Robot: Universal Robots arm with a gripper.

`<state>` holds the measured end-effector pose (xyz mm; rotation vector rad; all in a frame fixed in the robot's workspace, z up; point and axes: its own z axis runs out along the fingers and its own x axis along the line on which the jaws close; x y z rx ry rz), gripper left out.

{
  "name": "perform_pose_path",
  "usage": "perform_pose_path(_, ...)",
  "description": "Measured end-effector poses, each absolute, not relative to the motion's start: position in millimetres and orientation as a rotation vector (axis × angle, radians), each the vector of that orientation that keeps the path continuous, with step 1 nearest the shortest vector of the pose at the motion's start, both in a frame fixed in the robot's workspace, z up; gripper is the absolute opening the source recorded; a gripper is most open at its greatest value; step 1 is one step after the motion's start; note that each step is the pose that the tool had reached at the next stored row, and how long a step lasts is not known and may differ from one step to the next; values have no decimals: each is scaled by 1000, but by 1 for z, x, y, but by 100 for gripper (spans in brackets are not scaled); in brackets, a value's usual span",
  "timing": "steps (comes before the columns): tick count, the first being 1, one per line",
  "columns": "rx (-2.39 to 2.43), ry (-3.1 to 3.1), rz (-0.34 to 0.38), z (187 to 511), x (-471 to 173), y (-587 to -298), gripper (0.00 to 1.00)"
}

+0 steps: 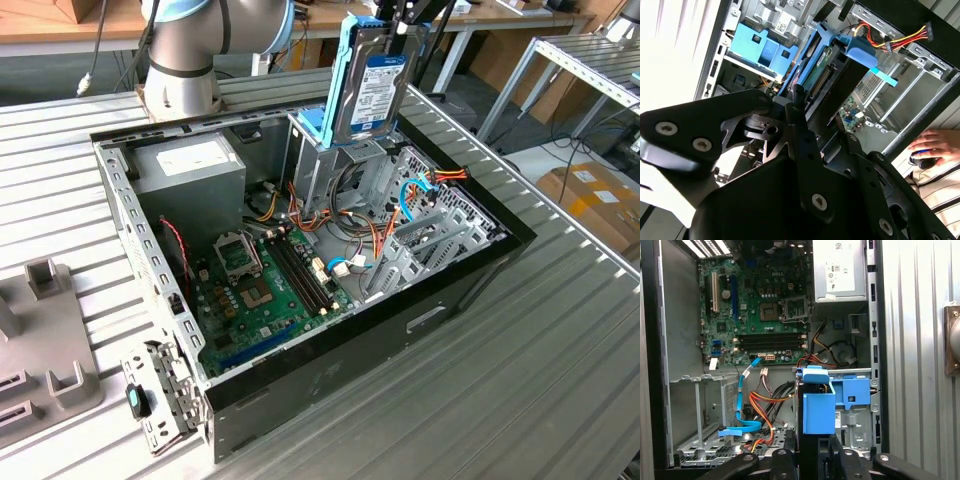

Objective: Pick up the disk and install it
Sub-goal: 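Pick up the disk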

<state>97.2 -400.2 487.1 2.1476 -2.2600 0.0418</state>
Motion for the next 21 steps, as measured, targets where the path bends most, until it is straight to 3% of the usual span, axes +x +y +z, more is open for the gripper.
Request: perform_pose_path(21, 2146, -2259, 45, 487, 97, -430, 35)
